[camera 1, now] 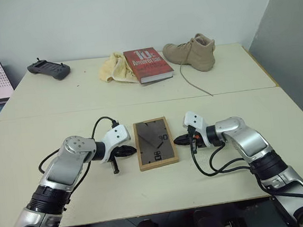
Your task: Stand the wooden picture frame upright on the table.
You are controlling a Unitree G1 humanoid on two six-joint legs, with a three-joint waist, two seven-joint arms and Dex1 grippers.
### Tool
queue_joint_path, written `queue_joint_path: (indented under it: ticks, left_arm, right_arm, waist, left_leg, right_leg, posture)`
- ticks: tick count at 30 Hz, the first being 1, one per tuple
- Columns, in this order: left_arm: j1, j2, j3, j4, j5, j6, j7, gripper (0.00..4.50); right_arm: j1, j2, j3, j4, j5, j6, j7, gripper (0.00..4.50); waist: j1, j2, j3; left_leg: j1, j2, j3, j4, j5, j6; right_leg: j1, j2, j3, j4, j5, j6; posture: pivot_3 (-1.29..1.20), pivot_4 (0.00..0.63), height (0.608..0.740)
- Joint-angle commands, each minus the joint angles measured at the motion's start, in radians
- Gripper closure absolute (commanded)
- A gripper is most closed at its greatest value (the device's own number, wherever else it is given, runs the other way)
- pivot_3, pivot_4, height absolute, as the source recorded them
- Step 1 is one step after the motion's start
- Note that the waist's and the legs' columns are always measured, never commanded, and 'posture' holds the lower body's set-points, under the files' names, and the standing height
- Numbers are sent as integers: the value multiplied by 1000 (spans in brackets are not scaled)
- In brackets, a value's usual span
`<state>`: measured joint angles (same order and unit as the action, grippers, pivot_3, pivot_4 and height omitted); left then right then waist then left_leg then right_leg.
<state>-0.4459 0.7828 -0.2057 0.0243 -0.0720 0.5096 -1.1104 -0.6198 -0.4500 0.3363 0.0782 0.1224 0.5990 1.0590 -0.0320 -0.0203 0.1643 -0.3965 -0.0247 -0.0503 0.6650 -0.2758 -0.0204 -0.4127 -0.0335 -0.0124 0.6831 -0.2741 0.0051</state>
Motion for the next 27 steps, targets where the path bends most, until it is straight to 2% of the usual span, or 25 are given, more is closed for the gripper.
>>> queue_joint_path:
  ticks: [1,3,6,10,12,15,19,24,27]
  left_arm:
    - [-5,39,70,32,-56,71,-26,4495]
    - [8,51,99,33,-99,99,-51,4495]
    - [22,71,222,19,-316,385,-139,4052]
    - [-18,106,324,83,-508,735,-181,3172]
    - [-62,95,370,145,-575,917,-158,2727]
    - [-67,52,419,173,-623,1063,-103,2077]
    - [-17,-2,448,170,-703,1105,-15,1225]
    - [44,-73,463,144,-729,1104,80,115]
    - [60,-108,456,148,-721,1081,115,21]
  right_arm:
    - [4,-44,-10,-1,-26,-46,-11,4500]
    - [3,-57,-23,19,-40,-84,-26,4500]
    - [-12,-72,-49,67,-59,-153,-65,4500]
    - [-3,-102,-36,115,-89,-239,-51,4500]
    - [-1,-96,-35,125,-89,-249,-55,4500]
    - [1,-82,-37,115,-84,-246,-58,4500]
    - [18,-69,-34,75,-76,-229,-50,4500]
    - [40,-42,-14,34,-80,-212,-57,4500]
    - [42,-17,-1,22,-84,-202,-61,4500]
  waist:
    - [0,0,0]
    - [0,0,0]
    - [-1,0,0]
    - [-2,0,0]
    - [-1,0,0]
    - [-2,0,0]
    - [-1,0,0]
    - [-1,0,0]
    - [-1,0,0]
  left_leg:
    - [0,0,0,0,0,0]
    - [0,0,0,0,0,0]
    - [0,0,0,0,0,0]
    - [-1,0,0,0,0,0]
    - [0,0,0,0,0,0]
    - [0,0,-1,1,0,0]
    - [0,0,-1,1,1,-1]
    - [1,0,-2,0,1,-2]
    - [2,0,-1,0,1,-2]
  right_leg:
    - [0,0,0,0,0,0]
    - [0,0,0,0,0,0]
    - [0,0,0,0,0,0]
    - [0,0,-1,0,0,0]
    - [0,0,-1,0,0,0]
    - [1,0,-2,0,0,0]
    - [1,0,-1,0,0,0]
    - [1,0,0,0,0,0]
    - [1,0,1,0,0,0]
  posture:
    - [0,150,740]
    - [0,150,740]
    - [0,150,740]
    - [0,150,740]
    - [0,150,740]
    - [0,150,740]
    - [0,150,740]
    - [0,150,740]
    - [0,150,740]
